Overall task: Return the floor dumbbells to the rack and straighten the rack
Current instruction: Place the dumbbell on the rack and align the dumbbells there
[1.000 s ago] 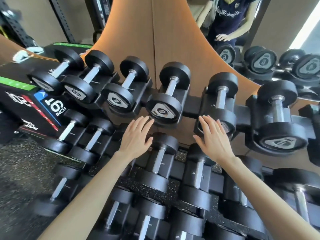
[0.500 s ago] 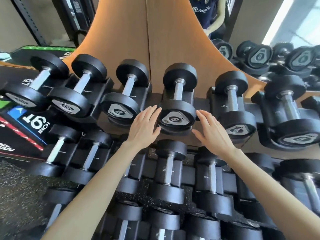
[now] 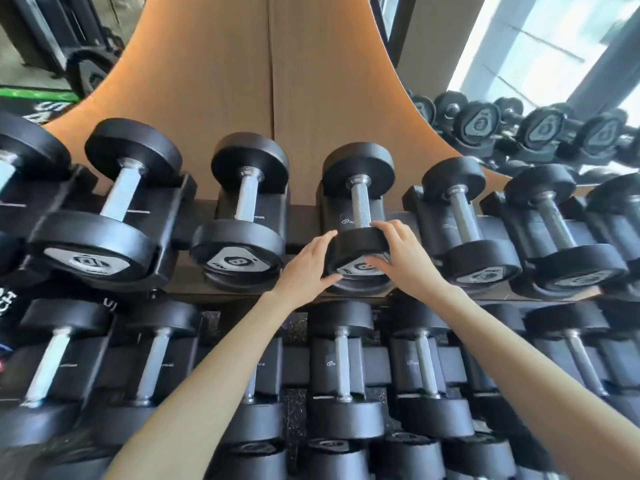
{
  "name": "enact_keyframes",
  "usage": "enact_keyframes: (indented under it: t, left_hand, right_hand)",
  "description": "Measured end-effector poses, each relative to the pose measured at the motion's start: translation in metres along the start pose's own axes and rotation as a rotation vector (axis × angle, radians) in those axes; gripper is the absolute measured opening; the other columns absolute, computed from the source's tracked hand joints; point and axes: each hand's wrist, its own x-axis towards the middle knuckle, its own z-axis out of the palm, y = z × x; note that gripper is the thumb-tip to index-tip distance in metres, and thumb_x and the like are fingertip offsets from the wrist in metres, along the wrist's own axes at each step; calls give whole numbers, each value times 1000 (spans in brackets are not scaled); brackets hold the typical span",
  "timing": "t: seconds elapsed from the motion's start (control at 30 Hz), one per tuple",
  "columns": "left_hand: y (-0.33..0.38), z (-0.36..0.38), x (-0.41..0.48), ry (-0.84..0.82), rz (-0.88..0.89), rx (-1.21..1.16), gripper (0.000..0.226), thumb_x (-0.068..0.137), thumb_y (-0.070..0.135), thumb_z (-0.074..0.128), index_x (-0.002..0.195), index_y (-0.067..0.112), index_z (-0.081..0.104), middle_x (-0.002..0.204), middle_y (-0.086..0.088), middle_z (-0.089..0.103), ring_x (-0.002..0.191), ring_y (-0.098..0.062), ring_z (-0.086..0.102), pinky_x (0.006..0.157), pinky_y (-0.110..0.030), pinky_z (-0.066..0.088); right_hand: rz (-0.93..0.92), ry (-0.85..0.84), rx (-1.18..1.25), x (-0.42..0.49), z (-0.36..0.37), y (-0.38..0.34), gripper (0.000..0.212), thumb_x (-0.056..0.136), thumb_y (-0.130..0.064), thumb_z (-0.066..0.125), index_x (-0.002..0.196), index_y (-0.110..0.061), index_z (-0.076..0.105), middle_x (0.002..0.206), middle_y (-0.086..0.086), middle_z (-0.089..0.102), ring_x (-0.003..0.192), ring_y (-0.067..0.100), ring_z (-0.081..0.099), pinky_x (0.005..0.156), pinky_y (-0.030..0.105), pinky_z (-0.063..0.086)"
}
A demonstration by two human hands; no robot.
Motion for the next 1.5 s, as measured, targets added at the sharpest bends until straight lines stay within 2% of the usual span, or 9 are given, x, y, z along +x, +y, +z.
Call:
enact_keyframes:
  t: [0.17, 0.4, 0.53, 0.77, 0.93, 1.03, 1.13, 1.3, 1.5]
  left_hand:
    - [-4, 12, 14, -36, -115, -217, 55, 84, 17, 69, 127, 13, 34, 131, -13, 52, 114, -34, 53, 88, -34, 42]
    - [4, 8, 16, -60, -148, -196, 42, 85, 11, 66, 110, 12, 33, 111, -12, 58, 99, -34, 58, 74, -35, 42]
    - [17, -4, 19, -104, -97, -5, 41, 87, 9, 65, 110, 8, 31, 110, -18, 57, 96, -39, 59, 69, -37, 41]
    - [44, -25, 36, -142, 31, 403, 53, 86, 6, 64, 127, 2, 31, 118, -17, 54, 101, -41, 59, 67, -37, 35]
    - [11, -17, 25, -20, -58, -115, 45, 76, 23, 77, 111, 19, 49, 108, -1, 64, 94, -21, 59, 77, -29, 42]
    - [-9, 14, 13, 145, -180, -650, 45, 70, 13, 82, 103, 27, 57, 102, 6, 67, 98, -13, 62, 90, -25, 46]
    - [-10, 33, 12, 228, -238, -894, 49, 71, -3, 77, 105, 27, 57, 104, 4, 65, 96, -5, 62, 90, -21, 46]
    - [-12, 50, 15, 248, -222, -1063, 52, 78, -11, 65, 110, 27, 52, 110, 3, 61, 101, 1, 59, 91, -19, 44]
    - [-6, 50, 20, 288, -66, -927, 47, 71, 31, 70, 114, 45, 57, 110, 16, 60, 107, -8, 56, 95, -24, 43]
  right_hand:
    - [53, -156, 82, 17, -5, 5, 46, 83, -26, 67, 122, -11, 47, 120, 6, 50, 114, 25, 41, 98, 46, 32]
    - [-27, -64, 199, 11, -3, 15, 43, 81, -25, 70, 116, -7, 51, 104, -5, 45, 104, 21, 43, 91, 38, 35]
    - [51, -37, 330, 4, -2, 27, 43, 80, -19, 71, 115, -8, 50, 104, 0, 49, 102, 19, 45, 91, 34, 36]
    - [271, -51, 965, -14, 3, 42, 34, 81, 0, 64, 105, -19, 49, 97, 3, 56, 82, 4, 60, 74, 18, 51]
    - [194, -94, 805, -6, 1, 43, 32, 81, -6, 68, 106, -14, 49, 94, -2, 59, 82, 2, 59, 76, 16, 48]
    - [57, -45, 560, 6, -2, 35, 44, 73, -20, 78, 109, -10, 54, 96, -2, 61, 86, 4, 57, 80, 18, 44]
    - [-69, -33, 410, 20, -1, 18, 50, 66, -40, 79, 105, -17, 60, 96, -7, 60, 90, 6, 55, 80, 21, 44]
    - [4, 127, 358, 22, 7, 6, 49, 55, -57, 77, 90, -26, 62, 87, -13, 64, 86, 7, 59, 75, 29, 48]
    - [34, 118, 553, 19, 5, 19, 41, 55, -45, 82, 88, -32, 61, 89, -7, 67, 87, 14, 63, 79, 40, 52]
